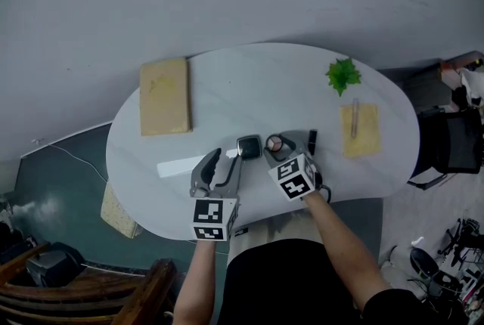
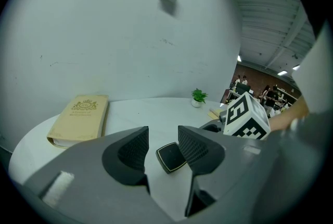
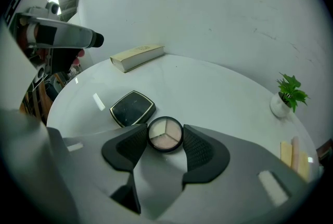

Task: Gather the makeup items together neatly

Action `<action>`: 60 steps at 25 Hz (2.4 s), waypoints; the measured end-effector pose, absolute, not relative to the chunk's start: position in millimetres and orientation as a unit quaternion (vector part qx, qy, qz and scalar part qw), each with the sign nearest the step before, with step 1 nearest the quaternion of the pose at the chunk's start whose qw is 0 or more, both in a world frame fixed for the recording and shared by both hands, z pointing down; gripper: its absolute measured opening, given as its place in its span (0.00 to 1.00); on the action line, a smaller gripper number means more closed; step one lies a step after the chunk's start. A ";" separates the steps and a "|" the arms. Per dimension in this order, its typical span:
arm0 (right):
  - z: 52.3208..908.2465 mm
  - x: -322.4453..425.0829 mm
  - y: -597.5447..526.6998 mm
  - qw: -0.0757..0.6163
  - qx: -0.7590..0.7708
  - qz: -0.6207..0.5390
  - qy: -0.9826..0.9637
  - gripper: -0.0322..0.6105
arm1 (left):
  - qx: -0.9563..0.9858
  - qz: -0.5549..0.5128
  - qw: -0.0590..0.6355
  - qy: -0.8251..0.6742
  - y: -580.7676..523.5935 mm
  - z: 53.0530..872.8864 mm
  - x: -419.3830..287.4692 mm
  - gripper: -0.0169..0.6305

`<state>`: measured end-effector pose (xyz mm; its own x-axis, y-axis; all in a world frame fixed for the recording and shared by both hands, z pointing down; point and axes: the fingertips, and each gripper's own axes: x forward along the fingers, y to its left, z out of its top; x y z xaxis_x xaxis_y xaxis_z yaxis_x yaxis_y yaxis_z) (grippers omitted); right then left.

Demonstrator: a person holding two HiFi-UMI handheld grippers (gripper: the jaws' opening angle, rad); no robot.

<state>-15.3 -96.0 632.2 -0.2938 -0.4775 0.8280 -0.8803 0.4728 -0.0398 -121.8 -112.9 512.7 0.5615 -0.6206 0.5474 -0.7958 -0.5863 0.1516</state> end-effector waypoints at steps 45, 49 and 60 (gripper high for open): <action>621.1 94.8 -58.0 0.355 0.574 0.318 -0.666 0.35 | 0.878 0.235 0.171 -0.380 -107.9 502.7 -98.6 0.30; 626.9 98.2 -55.0 0.353 0.576 0.331 -0.658 0.30 | 0.879 0.235 0.168 -0.378 -107.0 501.1 -97.6 0.30; 628.7 101.3 -55.3 0.361 0.579 0.333 -0.651 0.21 | 0.878 0.232 0.171 -0.382 -109.1 500.6 -99.1 0.30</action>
<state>101.3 -55.3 628.7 -0.0702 -0.5138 0.8550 -0.9939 0.1089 -0.0162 -99.1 -109.1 500.6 0.6009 -0.5909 0.5383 -0.7494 -0.6507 0.1223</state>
